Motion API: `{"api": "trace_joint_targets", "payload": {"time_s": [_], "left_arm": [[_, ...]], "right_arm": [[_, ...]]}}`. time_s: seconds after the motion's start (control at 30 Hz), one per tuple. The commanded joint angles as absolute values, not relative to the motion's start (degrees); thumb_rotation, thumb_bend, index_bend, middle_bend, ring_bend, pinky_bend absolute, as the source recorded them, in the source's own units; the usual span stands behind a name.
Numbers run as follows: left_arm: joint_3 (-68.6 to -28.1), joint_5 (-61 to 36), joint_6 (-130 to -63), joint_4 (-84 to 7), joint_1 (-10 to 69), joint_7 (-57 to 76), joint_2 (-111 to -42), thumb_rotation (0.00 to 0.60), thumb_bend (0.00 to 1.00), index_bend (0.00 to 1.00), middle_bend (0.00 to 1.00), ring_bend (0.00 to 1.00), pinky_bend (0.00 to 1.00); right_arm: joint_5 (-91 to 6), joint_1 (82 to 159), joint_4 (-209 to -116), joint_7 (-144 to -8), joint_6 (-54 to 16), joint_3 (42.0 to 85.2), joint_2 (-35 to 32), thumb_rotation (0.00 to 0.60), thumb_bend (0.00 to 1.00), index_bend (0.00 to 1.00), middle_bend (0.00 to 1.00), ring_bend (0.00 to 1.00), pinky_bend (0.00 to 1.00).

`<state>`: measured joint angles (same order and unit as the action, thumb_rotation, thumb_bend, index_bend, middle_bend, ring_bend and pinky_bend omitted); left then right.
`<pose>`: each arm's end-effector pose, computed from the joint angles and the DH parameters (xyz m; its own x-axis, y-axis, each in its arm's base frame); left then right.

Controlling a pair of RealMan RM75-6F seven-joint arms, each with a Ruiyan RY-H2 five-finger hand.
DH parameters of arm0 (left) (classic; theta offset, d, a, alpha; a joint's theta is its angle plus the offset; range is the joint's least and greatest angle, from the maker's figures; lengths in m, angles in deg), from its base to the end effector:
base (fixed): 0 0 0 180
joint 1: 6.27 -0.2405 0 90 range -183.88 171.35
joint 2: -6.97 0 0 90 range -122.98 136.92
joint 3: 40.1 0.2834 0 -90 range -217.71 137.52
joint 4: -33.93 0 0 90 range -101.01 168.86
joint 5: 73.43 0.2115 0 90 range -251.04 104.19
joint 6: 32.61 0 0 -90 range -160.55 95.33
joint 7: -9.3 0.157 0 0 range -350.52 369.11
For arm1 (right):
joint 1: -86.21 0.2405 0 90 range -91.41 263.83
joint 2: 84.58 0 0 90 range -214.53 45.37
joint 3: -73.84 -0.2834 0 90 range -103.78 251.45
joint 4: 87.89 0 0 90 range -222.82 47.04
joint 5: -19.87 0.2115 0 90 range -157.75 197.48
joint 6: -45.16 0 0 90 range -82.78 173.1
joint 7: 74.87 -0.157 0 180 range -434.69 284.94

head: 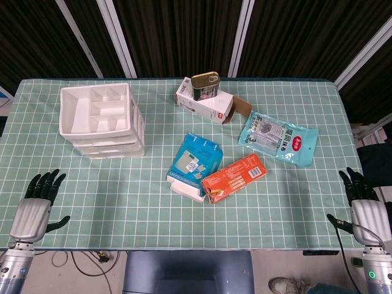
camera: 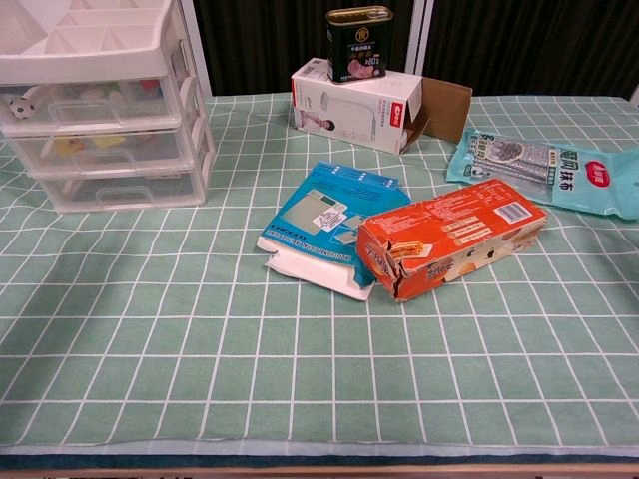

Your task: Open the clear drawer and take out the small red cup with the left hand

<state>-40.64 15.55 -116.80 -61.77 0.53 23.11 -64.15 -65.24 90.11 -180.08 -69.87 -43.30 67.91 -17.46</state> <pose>-0.3012 0.1953 0.1128 0.4591 0.0392 0.8875 0.8847 -0.1111 -0.4528 -0.3302 -0.2008 0.1696 0.4245 0.0983 0.9001 -0.9052 0.0257 0.4242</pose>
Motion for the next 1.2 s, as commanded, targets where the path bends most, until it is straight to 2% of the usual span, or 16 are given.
{"api": "trace_joint_targets", "payload": {"time_s": [0.03, 0.6, 0.63, 0.67, 0.7, 0.77, 0.83, 0.93, 1.03, 1.2], "left_arm": [[-40.7, 15.6, -116.9, -61.7, 0.5, 23.1, -64.2, 0.600, 0.04, 0.00, 0.00, 0.00, 0.00], [-40.6, 14.9, -116.5, -62.5, 0.5, 23.3, -64.0, 0.600, 0.05, 0.00, 0.00, 0.00, 0.00], [-40.5, 14.8, -116.2, -62.9, 0.5, 23.2, -63.9, 0.600, 0.07, 0.00, 0.00, 0.00, 0.02], [-41.0, 15.1, -116.2, -64.1, 1.0, 22.8, -64.0, 0.600, 0.10, 0.00, 0.03, 0.03, 0.10], [-41.5, 15.0, -116.1, -64.9, 1.3, 22.7, -64.2, 0.600, 0.14, 0.00, 0.09, 0.11, 0.22], [-42.3, 14.3, -115.8, -66.3, 1.8, 22.2, -64.5, 0.600, 0.23, 0.00, 0.36, 0.37, 0.53], [-42.8, 12.9, -114.7, -68.3, 2.3, 20.9, -64.6, 0.600, 0.31, 0.01, 0.64, 0.63, 0.76], [-43.6, 10.3, -112.2, -70.8, 3.3, 19.9, -64.5, 0.600, 0.36, 0.03, 0.84, 0.81, 0.90], [-44.9, 7.4, -109.9, -72.9, 4.6, 19.1, -64.8, 0.600, 0.38, 0.05, 0.92, 0.89, 0.98], [-48.3, -0.8, -104.9, -76.5, 7.5, 16.6, -66.1, 0.600, 0.40, 0.05, 0.97, 0.94, 1.00]], "right_arm": [[-64.5, 90.0, -180.1, -69.4, -43.2, 67.7, -17.2, 0.600, 0.05, 0.00, 0.00, 0.00, 0.22], [-63.9, 90.1, -181.3, -69.5, -42.3, 67.7, -17.7, 0.600, 0.05, 0.00, 0.00, 0.00, 0.22], [-64.1, 90.1, -181.2, -69.6, -42.4, 67.8, -17.6, 0.600, 0.05, 0.00, 0.00, 0.00, 0.22], [-64.1, 90.1, -181.2, -70.2, -42.3, 67.8, -17.7, 0.600, 0.05, 0.00, 0.00, 0.00, 0.22], [-64.1, 90.1, -181.1, -70.6, -42.2, 67.8, -17.8, 0.600, 0.05, 0.00, 0.00, 0.00, 0.22], [-64.2, 90.1, -181.1, -71.1, -42.1, 67.9, -17.9, 0.600, 0.05, 0.00, 0.00, 0.00, 0.22], [-64.3, 90.1, -181.1, -71.3, -41.9, 68.0, -18.0, 0.600, 0.05, 0.00, 0.00, 0.00, 0.22], [-64.3, 90.1, -181.3, -71.6, -41.8, 68.1, -18.1, 0.600, 0.05, 0.00, 0.00, 0.00, 0.22], [-64.2, 90.1, -181.4, -71.8, -41.6, 68.1, -18.2, 0.600, 0.06, 0.00, 0.00, 0.00, 0.22], [-64.1, 90.1, -181.7, -72.2, -41.3, 68.2, -18.4, 0.600, 0.06, 0.00, 0.00, 0.00, 0.22]]}}
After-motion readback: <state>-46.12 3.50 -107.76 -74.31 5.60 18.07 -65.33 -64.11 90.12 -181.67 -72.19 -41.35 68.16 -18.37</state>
